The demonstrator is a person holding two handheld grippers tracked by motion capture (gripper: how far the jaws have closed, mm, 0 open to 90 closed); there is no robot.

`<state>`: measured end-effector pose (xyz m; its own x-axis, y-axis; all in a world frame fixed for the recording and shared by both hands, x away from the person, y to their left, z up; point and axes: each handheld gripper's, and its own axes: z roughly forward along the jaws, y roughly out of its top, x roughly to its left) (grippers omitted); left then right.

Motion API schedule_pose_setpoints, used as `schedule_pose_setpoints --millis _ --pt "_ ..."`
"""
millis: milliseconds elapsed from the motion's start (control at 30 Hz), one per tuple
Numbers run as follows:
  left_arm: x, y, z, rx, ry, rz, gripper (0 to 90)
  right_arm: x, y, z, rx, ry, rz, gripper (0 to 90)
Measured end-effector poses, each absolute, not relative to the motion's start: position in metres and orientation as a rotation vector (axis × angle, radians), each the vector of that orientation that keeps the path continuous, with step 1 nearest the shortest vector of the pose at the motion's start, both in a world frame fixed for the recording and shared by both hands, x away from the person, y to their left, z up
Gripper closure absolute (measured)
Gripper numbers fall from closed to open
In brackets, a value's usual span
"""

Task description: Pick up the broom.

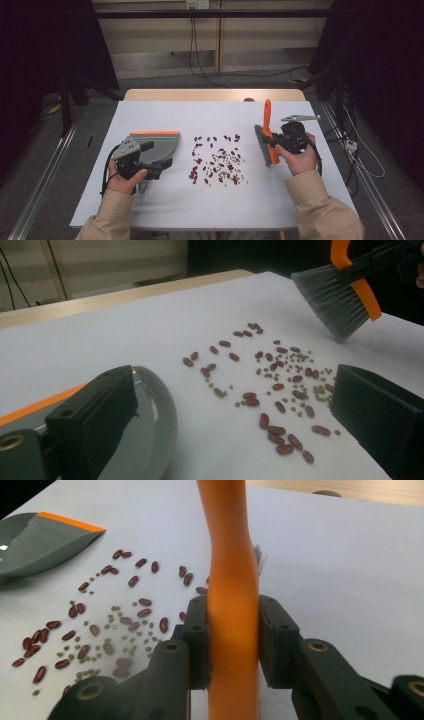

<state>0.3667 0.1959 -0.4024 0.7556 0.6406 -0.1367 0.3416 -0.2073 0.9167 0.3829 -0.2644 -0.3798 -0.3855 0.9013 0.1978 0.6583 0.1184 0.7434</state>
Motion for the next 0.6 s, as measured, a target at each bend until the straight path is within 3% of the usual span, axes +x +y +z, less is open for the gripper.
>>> schedule_pose_setpoints --millis 600 --pt "0.368 0.2 -0.407 1.819 0.771 0.326 4.7 0.422 -0.25 -0.405 1.531 2.051 1.019 70.5"
